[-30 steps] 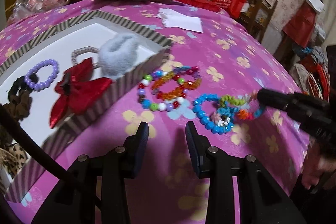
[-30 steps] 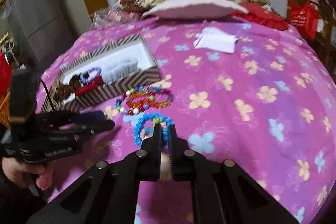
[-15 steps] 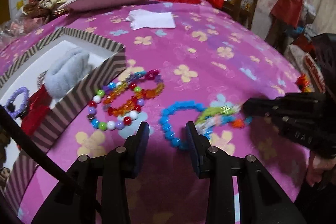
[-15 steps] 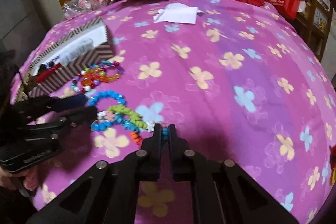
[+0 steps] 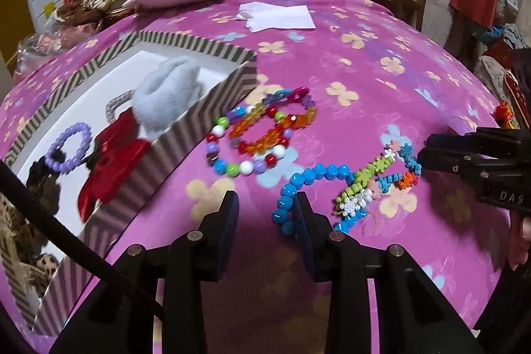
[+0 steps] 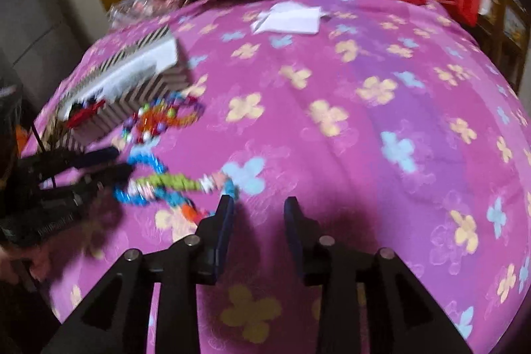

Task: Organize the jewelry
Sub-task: 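Grasp and lift the flower-charm bead bracelet with right tool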

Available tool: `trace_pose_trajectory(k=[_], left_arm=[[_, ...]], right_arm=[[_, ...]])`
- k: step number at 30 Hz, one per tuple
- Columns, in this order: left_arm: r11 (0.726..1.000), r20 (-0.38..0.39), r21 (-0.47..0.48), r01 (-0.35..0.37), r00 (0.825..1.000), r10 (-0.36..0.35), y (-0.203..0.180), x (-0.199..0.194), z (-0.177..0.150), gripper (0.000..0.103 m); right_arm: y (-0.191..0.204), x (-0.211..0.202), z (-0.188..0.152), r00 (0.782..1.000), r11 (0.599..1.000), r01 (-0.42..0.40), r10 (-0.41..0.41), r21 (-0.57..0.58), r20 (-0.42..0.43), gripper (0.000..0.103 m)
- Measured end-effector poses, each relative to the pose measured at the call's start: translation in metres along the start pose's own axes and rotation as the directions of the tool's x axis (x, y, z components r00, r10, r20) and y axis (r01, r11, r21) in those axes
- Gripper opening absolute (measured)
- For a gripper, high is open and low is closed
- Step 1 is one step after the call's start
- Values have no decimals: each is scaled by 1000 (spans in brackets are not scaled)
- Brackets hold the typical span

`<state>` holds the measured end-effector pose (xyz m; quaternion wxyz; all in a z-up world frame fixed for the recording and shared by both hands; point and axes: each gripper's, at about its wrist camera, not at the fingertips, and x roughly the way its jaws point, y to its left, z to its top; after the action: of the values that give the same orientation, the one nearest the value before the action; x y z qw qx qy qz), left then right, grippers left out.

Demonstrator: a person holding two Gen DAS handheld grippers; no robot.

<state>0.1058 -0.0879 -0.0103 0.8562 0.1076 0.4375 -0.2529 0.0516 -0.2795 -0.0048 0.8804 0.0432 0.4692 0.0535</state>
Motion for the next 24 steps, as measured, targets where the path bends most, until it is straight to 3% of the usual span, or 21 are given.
trace_pose_trajectory(k=[6, 9, 13, 16, 17, 18, 21, 24], left_arm=[[1000, 13, 12, -10, 1000, 9, -3, -1, -2, 36], [1000, 16, 14, -10, 1000, 10, -4, -1, -2, 36], [1000, 25, 13, -13, 1000, 12, -4, -1, -3, 37], [1000, 34, 12, -11, 999, 11, -4, 0, -3, 40], [1000, 37, 14, -12, 999, 11, -5, 0, -4, 43], [1000, 40, 16, -13, 999, 13, -5, 0, -4, 46], [1000, 39, 10, -14, 999, 13, -5, 0, -3, 50], [1000, 38, 14, -11, 999, 11, -6, 1, -3, 52]], right_arm=[[10, -7, 5, 997, 998, -55, 57, -28, 52, 33], [25, 9, 8, 1000, 995, -7, 8, -100, 11, 33], [47, 16, 6, 998, 976, 65, -58, -210, 37, 34], [46, 17, 6, 999, 979, 39, -34, -200, 29, 22], [46, 18, 6, 999, 978, 49, -44, -205, 29, 10], [48, 18, 5, 998, 976, 61, -56, -211, 29, 7], [45, 16, 4, 998, 981, 54, -49, -188, 35, 7], [43, -3, 6, 992, 984, 68, -50, -164, 113, 7]])
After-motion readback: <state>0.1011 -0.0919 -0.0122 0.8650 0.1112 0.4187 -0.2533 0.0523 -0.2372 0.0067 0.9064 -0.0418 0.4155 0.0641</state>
